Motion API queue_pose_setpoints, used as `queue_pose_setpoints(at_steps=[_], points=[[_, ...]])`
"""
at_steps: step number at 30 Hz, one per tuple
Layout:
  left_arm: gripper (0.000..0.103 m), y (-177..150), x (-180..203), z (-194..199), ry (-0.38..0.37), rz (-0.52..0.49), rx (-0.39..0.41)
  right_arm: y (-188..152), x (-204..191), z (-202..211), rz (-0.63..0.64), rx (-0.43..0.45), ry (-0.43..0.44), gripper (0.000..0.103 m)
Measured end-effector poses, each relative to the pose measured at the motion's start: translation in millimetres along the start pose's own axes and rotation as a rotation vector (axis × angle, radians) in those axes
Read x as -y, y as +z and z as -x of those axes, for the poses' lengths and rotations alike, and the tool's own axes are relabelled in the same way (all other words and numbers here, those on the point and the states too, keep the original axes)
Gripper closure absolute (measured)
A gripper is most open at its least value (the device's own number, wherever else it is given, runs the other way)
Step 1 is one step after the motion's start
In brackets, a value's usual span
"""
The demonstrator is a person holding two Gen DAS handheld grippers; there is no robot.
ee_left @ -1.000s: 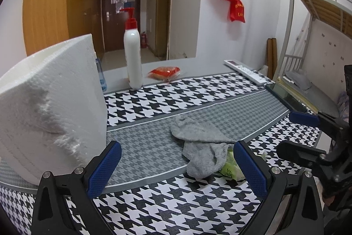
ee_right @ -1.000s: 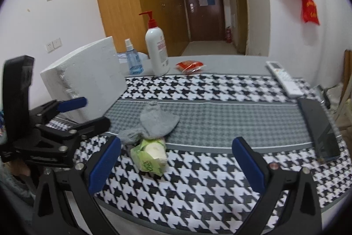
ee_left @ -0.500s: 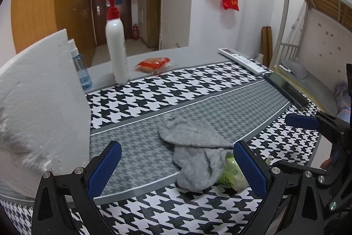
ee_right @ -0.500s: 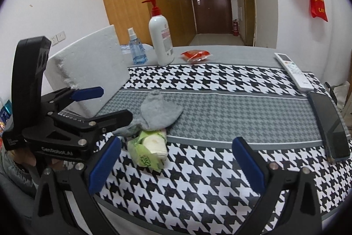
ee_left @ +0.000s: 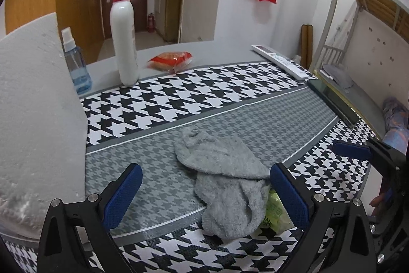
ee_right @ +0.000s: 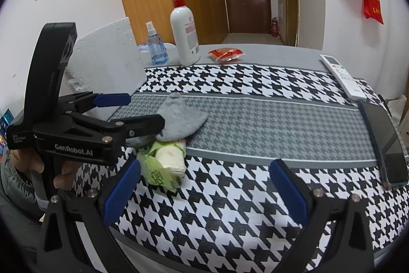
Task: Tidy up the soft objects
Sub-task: 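Move the left tool to the grey sock while the right tool approaches the green tissue pack, then close the left tool on the grey sock while the right tool grasps the green tissue pack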
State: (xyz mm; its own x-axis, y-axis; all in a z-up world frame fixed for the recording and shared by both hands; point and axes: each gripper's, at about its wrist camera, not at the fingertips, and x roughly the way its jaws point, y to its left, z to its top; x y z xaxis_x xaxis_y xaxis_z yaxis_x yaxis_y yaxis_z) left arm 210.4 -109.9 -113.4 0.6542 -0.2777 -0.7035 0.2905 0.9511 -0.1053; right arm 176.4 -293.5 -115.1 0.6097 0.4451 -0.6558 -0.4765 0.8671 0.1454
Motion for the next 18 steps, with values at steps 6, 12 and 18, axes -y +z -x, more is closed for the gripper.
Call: queue_pose_setpoints(at_steps=[6,12,18], points=[[0.012,0.4,-1.4,-11.6,-0.049,0.028,-0.039,-1.6,3.2,-0.9,0.000,-0.012,0.001,0.001],[0.030,-1.1,0.8,-19.0,-0.086,0.025,-0.063,-0.8,4.1,-4.9,0.014,-0.027,0.009,0.001],[0.062,-1.2,0.4,-18.5,-0.111,0.024,-0.047,-0.1,-1.7,-15.3,0.033,-0.056,0.035,0.001]])
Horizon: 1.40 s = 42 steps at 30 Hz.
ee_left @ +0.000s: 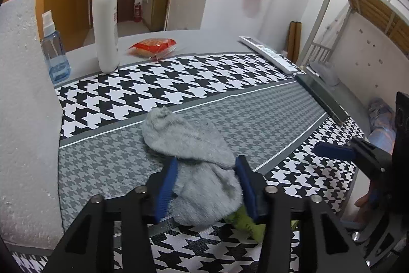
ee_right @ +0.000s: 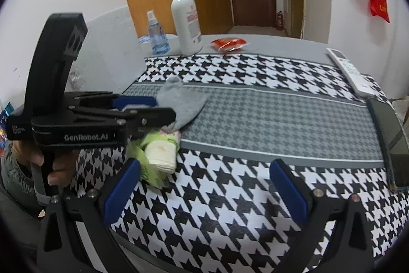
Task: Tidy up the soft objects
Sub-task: 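Close the left tool on the grey sock while the right tool grasps the green tissue pack, then lift the grey sock and green tissue pack and carry both over the foam box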
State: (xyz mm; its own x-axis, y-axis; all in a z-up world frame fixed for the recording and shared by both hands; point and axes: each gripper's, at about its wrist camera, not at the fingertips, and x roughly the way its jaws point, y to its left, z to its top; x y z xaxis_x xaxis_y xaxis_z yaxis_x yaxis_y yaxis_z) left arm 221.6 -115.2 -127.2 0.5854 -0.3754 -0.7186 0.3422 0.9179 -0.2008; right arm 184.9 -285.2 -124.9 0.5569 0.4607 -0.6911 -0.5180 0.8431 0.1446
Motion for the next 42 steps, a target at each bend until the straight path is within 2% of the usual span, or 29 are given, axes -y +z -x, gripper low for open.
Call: queue_pose_setpoints(at_steps=[1,6,17,20,22,24,26,27,28,31,42], points=[[0.070,-0.5,-0.6,0.3,-0.006,0.003,0.002,-0.7,-2.1,-1.9,0.008,-0.008,0.009,0.001],[0.074,-2.8,-5.9,4.3,-0.027,0.025,0.014,-5.4,-11.6,-6.3,0.035,-0.024,0.041,0.001],[0.074,-7.5,-11.2,12.5,-0.033,0.050,0.032,0.6,-33.8,-25.6,0.077,-0.056,0.104,0.001],[0.074,-8.8,-10.7,14.0,-0.031,0.047,0.034,1.2,-33.0,-29.9,0.065,-0.070,0.119,0.014],[0.074,-9.0,-10.2,14.4,-0.028,0.045,0.036,1.8,-33.1,-30.8,0.063,-0.074,0.118,0.028],[0.074,-8.9,-9.6,15.5,-0.028,0.044,0.041,2.0,-33.6,-30.7,0.063,-0.080,0.129,0.033],[0.074,-8.5,-9.2,16.5,-0.031,0.044,0.042,2.2,-35.3,-31.8,0.069,-0.084,0.136,0.043],[0.074,-8.6,-9.1,17.2,-0.029,0.044,0.045,1.9,-35.9,-32.2,0.070,-0.086,0.139,0.055],[0.074,-8.5,-9.2,18.3,-0.026,0.044,0.050,1.5,-36.2,-32.2,0.069,-0.087,0.140,0.061],[0.074,-8.2,-9.5,20.7,-0.020,0.035,0.062,1.4,-34.6,-32.7,0.069,-0.088,0.133,0.067],[0.075,-7.0,-12.8,26.6,0.002,0.036,0.086,-3.8,-13.0,-19.2,0.045,-0.057,0.043,0.067]])
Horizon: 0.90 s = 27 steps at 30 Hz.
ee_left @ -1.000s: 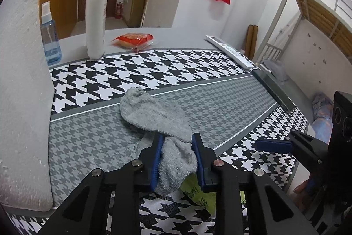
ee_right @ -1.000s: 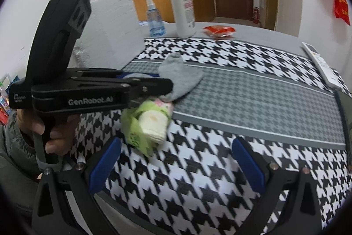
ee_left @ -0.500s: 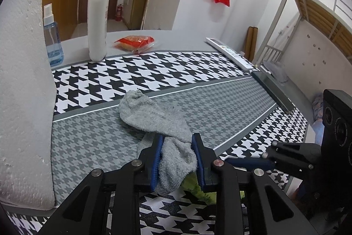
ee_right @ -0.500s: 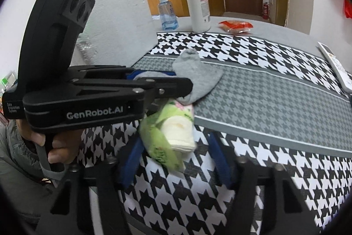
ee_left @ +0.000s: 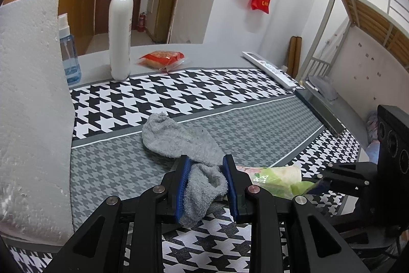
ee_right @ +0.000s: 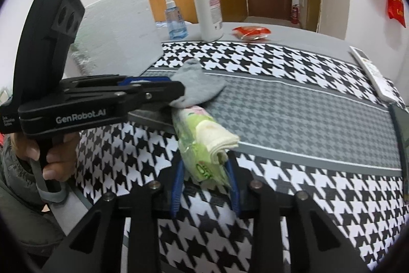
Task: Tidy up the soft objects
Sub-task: 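Lift the grey sock and green tissue pack and carry both over the foam box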
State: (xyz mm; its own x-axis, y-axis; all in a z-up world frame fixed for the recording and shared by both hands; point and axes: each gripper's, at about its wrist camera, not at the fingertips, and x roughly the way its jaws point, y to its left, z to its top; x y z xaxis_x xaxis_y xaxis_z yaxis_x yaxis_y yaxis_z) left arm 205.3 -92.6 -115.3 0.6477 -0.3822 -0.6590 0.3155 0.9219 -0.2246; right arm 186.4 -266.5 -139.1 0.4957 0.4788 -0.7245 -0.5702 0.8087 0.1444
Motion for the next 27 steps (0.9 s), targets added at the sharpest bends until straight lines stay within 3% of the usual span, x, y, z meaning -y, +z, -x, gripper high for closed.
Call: queue_pose_setpoints(at_steps=[8,9,12,16,22,27], points=[[0.075,0.6,-1.4,2.1,0.022,0.005,0.014,-9.4,21.7,12.3,-0.030,-0.007,-0.095,0.067],[0.075,0.4,-0.9,1.5,0.022,0.003,0.013,-10.2,23.3,12.3,-0.032,-0.009,-0.114,0.064],[0.075,-0.3,1.2,-0.6,0.022,-0.005,0.006,-10.0,25.4,13.2,-0.029,0.001,-0.137,0.038],[0.075,-0.4,1.8,-2.3,0.022,-0.010,0.000,-8.7,27.4,16.6,-0.021,0.021,-0.160,0.029],[0.075,-1.2,4.0,-4.2,0.029,-0.022,-0.002,-1.9,39.2,21.9,-0.046,0.060,-0.142,0.029],[0.075,-1.7,5.5,-4.8,0.032,-0.033,-0.003,5.0,38.6,5.6,-0.045,0.036,-0.137,0.031]])
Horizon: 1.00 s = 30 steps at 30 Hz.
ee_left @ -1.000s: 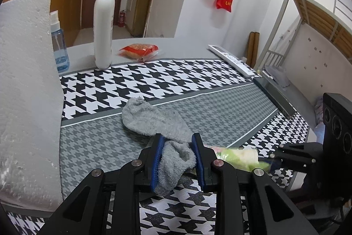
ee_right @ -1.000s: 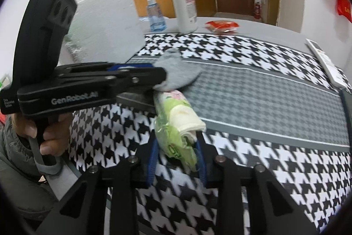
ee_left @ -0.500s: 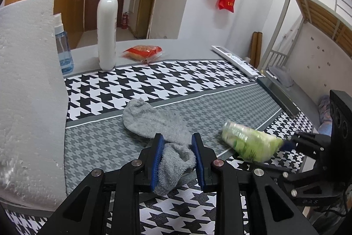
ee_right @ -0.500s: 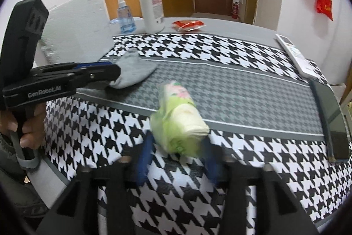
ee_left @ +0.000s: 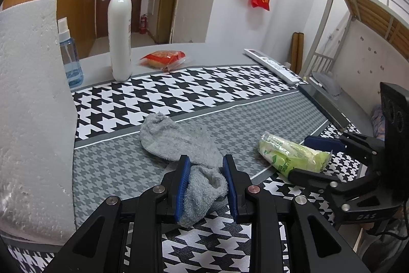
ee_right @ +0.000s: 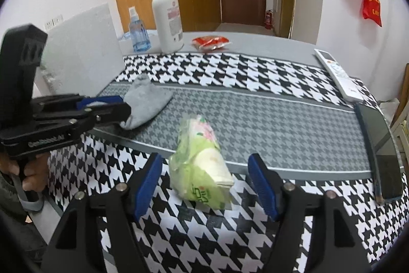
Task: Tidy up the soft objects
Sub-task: 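Lift the grey sock and green tissue pack and carry both over the foam box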
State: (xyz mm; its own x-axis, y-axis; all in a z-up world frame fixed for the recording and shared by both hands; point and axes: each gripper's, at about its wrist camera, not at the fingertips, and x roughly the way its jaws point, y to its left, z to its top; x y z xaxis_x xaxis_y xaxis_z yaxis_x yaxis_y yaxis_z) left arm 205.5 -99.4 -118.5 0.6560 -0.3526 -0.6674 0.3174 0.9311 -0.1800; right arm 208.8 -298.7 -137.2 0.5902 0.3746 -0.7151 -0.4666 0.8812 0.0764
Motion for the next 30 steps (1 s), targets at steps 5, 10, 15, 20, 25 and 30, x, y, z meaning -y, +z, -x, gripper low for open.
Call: queue_pose_setpoints(at_steps=[5,10,15,20,25,30], points=[[0.081,-0.8,2.5,-0.2,0.001,-0.015,0.001,0.9,-1.7,-9.2,-0.007,-0.022,0.019,0.060],[0.089,-2.2,5.4,5.1,-0.003,-0.032,0.022,2.3,-4.3,-7.7,-0.017,-0.004,0.042,0.071],[0.090,-2.5,9.7,13.5,-0.012,-0.053,0.055,5.2,-4.3,3.4,-0.034,0.026,0.043,0.071],[0.090,-3.0,10.9,24.4,-0.018,-0.057,0.083,8.6,-5.8,14.5,-0.043,0.060,0.034,0.071],[0.090,-1.8,9.6,35.9,-0.011,-0.057,0.115,10.2,-7.9,26.9,-0.039,0.099,0.029,0.071],[0.090,-0.4,9.0,44.9,0.003,-0.059,0.138,12.6,-10.0,33.6,-0.032,0.120,0.030,0.071]])
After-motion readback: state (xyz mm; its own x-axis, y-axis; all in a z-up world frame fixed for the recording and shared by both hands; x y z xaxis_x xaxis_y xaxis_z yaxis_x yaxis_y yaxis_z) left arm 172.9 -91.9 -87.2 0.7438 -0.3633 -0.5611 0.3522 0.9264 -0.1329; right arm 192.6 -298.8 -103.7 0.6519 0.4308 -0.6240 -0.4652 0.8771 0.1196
